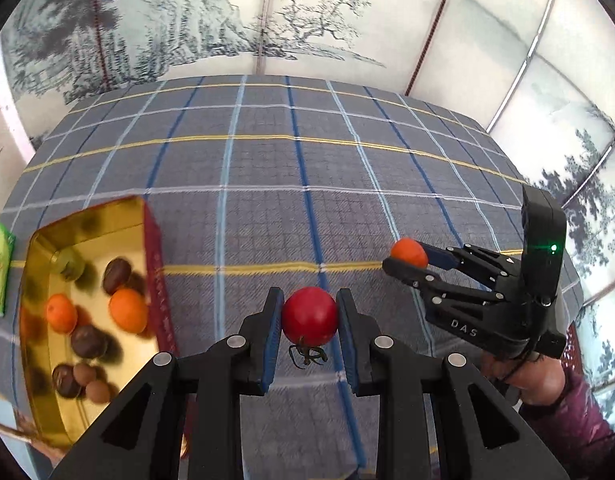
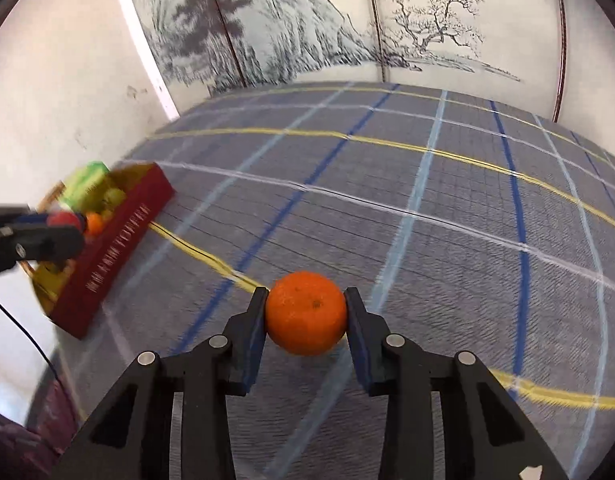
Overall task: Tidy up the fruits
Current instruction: 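Grasp the small red tomato with the left gripper while the right gripper grasps the tangerine, then carry the small red tomato into the tin and open the left gripper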
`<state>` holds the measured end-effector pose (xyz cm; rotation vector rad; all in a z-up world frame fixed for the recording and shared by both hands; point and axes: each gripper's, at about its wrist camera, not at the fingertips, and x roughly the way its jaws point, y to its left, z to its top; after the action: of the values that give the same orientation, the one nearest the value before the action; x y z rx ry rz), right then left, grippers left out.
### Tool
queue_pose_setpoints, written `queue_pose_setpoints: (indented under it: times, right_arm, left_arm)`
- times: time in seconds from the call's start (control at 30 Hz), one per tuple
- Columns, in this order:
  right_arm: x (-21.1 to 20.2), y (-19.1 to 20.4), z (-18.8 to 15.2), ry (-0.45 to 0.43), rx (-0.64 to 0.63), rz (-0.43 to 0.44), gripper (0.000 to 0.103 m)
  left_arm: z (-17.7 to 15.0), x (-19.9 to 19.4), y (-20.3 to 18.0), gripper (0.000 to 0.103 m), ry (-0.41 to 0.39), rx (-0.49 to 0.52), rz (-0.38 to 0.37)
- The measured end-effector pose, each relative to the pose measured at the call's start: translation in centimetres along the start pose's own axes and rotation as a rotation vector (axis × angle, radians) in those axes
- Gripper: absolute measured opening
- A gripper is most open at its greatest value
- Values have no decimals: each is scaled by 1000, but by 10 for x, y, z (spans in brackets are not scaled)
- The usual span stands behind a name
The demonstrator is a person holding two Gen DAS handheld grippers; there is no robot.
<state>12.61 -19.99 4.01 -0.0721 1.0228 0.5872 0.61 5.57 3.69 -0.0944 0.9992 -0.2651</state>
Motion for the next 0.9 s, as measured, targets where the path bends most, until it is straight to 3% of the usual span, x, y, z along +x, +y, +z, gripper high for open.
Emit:
queue_pose_setpoints:
  times: [0.13, 0.53, 0.7, 0.9]
  right_arm:
    - [-3, 13, -4, -29, 41, 18, 34]
    - [10, 24, -19, -26, 40, -94, 34]
    - [13, 30, -22, -21, 7, -119, 34]
    - [13, 29, -22, -20, 17, -119, 34]
  left_arm:
    - [-17, -20, 15, 28, -19, -21, 20]
    - [-62, -72, 87, 28, -51, -139, 128]
    - [-75, -83, 124, 28, -57, -204, 192]
    - [-80, -83, 143, 28, -62, -237, 202]
